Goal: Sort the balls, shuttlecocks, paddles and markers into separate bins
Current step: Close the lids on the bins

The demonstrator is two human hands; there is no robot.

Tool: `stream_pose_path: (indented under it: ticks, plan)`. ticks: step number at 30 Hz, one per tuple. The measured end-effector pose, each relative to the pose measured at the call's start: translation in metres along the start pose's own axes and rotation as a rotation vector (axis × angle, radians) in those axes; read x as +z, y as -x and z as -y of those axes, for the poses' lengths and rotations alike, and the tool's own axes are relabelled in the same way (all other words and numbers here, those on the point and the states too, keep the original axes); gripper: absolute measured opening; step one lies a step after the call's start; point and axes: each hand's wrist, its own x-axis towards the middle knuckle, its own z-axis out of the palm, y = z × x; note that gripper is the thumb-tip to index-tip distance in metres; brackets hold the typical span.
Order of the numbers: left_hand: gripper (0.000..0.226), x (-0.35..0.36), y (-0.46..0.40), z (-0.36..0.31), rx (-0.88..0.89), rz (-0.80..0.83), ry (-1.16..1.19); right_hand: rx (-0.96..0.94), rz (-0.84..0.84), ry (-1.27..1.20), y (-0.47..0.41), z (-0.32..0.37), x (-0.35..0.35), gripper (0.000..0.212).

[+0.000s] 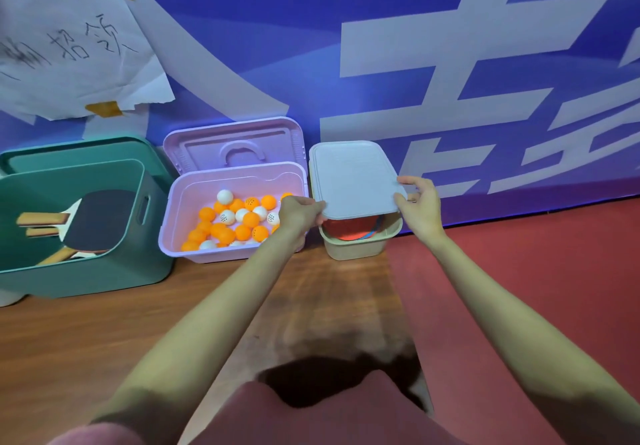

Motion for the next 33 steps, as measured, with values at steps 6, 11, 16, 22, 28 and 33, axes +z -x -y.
stream_pose_path:
  ticks: [6,11,16,22,28,33]
  plan:
    - [0.025,0.001,-0.001,0.025,-0.02,-0.002,-0.12,0.025,0.026,0.156,0.012,-0.006,0.001,0.036]
    - [0.03,0.007,0.007,0.029,-0.033,-0.019,-0.202,0.053,0.046,0.181,0.016,-0.013,0.002,0.038]
    - [0.025,0.008,0.008,0.032,-0.013,-0.038,-0.356,0.039,0.063,0.254,0.02,-0.02,0.007,0.039]
    - [0.031,0.007,0.005,0.028,0.072,0.009,-0.592,-0.015,0.068,0.302,0.022,-0.029,0.011,0.04]
    - [0.034,0.007,0.01,0.022,0.151,0.047,-0.8,-0.04,0.081,0.287,0.029,-0.034,0.012,0.041]
    - [0.027,0.004,0.008,0.027,0.128,0.026,-0.799,-0.089,0.064,0.279,0.034,-0.03,0.013,0.041]
